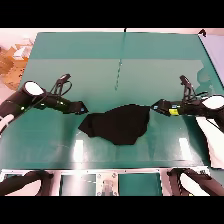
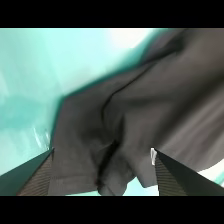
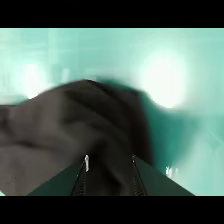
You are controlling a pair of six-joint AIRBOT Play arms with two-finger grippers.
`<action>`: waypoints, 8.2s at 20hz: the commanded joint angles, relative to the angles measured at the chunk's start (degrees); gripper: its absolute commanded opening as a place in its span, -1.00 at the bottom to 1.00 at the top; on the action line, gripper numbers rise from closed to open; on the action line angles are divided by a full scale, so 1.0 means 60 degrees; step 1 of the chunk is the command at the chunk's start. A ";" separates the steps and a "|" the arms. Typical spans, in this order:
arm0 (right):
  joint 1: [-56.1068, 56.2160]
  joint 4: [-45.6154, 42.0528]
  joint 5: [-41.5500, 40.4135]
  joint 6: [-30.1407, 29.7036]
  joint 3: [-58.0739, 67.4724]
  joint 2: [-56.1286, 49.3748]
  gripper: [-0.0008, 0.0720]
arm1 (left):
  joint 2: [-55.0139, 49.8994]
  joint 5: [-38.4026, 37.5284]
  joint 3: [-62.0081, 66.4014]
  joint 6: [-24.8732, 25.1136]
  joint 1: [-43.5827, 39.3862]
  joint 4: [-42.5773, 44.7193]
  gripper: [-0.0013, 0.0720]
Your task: Fold the shirts.
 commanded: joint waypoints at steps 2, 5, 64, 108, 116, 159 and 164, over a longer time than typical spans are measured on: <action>-0.1545 -0.0317 0.1115 0.0157 -0.0470 0.0011 -0.06 | -0.0663 -0.0193 0.0007 0.0066 -0.0004 0.0488 0.95; -0.1555 -0.0291 0.0852 0.0157 -0.1472 0.0011 -0.06 | -0.1096 -0.0193 -0.0033 0.0062 -0.0004 0.0565 0.95; -0.3687 0.2856 0.1355 -0.1362 0.5187 0.0004 -0.94 | 0.0903 0.2506 0.6109 -0.0831 -0.0004 0.2728 -0.89; -0.4419 0.0506 -0.0364 -0.1246 0.2357 -0.3348 -0.94 | -0.1923 0.2346 0.1865 -0.4299 -0.0433 0.1253 -0.89; -0.1730 0.0459 -0.0637 0.0608 -0.2903 0.1333 -0.94 | -0.2761 0.2630 0.4969 -0.2721 0.1603 0.1271 -0.89; -0.1115 0.2900 0.3461 -0.1468 -0.0127 -0.3872 -0.94 | 0.1942 0.2448 -0.4244 -0.1290 0.0954 -0.1887 -0.89; -0.2102 0.3708 0.3927 -0.1373 0.1249 -0.2200 -0.94 | 0.2288 0.0357 -0.0590 -0.1953 0.0973 -0.0015 -0.89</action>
